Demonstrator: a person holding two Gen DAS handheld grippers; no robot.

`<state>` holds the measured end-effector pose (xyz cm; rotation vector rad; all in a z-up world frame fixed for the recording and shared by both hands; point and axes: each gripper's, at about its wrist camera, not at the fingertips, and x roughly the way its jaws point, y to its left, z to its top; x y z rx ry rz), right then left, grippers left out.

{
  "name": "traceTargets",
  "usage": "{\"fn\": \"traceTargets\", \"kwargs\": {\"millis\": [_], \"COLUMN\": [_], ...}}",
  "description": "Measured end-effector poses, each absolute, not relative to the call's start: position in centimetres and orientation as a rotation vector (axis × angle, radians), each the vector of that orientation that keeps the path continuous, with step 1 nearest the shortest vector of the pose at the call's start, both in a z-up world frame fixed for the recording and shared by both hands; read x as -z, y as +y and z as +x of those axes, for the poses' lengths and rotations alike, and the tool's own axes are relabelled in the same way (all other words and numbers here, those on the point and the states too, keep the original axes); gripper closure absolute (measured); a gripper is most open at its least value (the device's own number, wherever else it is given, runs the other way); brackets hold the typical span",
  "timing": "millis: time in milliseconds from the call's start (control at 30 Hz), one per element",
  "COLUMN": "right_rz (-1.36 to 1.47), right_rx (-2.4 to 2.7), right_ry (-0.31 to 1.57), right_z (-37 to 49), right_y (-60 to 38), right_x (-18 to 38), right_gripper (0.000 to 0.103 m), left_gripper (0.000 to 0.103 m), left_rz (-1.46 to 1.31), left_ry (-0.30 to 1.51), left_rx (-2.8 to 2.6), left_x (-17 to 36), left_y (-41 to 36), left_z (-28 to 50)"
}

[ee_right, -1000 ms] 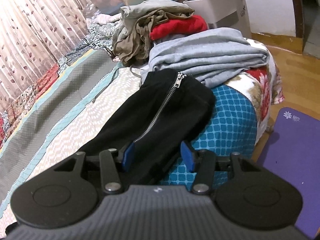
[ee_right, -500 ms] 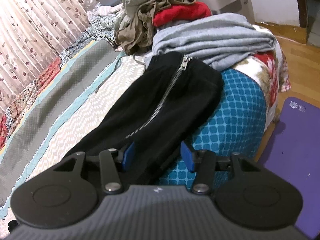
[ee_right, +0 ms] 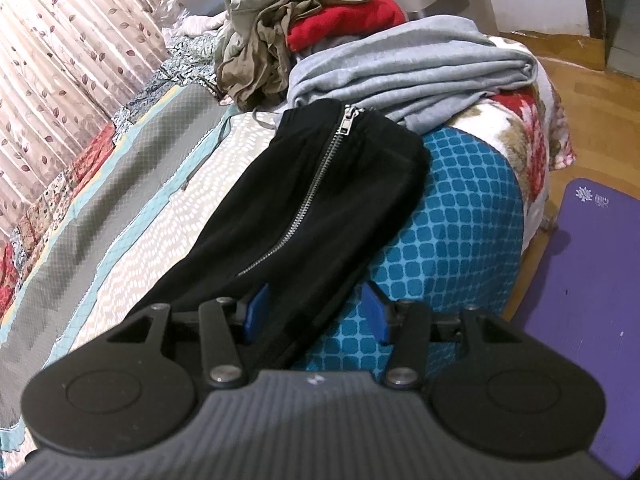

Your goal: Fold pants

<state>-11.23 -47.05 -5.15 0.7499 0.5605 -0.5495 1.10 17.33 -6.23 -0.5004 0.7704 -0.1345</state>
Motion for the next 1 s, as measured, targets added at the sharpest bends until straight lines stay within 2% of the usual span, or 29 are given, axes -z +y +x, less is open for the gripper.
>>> {"fn": "traceTargets", "kwargs": {"millis": [200,333,400,467,567,1000], "right_rz": [0.781,0.787,0.787,0.79,0.813,0.836], "right_rx": [0.552,0.553,0.554,0.558,0.558,0.568], "right_ry": [0.562,0.565,0.564,0.566,0.573,0.556], "right_z": [-11.2,-11.3,-11.3,-11.4,-11.4,-11.9], "right_y": [-47.6,-47.7,-48.0,-48.2,-48.5,-49.5], "right_x": [5.6,5.7,5.7,5.8,6.2,6.2], "right_gripper": [0.049,0.049,0.049,0.049,0.049,0.049], "left_gripper": [0.068,0.068,0.07,0.078,0.08,0.08], "left_rz": [-0.454,-0.444,-0.466,-0.492,-0.535,-0.526], "left_ry": [0.71,0.774,0.826,0.852,0.86,0.864], "left_rx": [0.237,0.225,0.202,0.19,0.196,0.198], "left_x": [4.3,5.9,7.4,8.5,8.8,8.9], "left_y": [15.3,14.5,14.9,15.5,16.2,16.2], "left_z": [0.2,0.7,1.1,1.4,1.6,1.7]}}
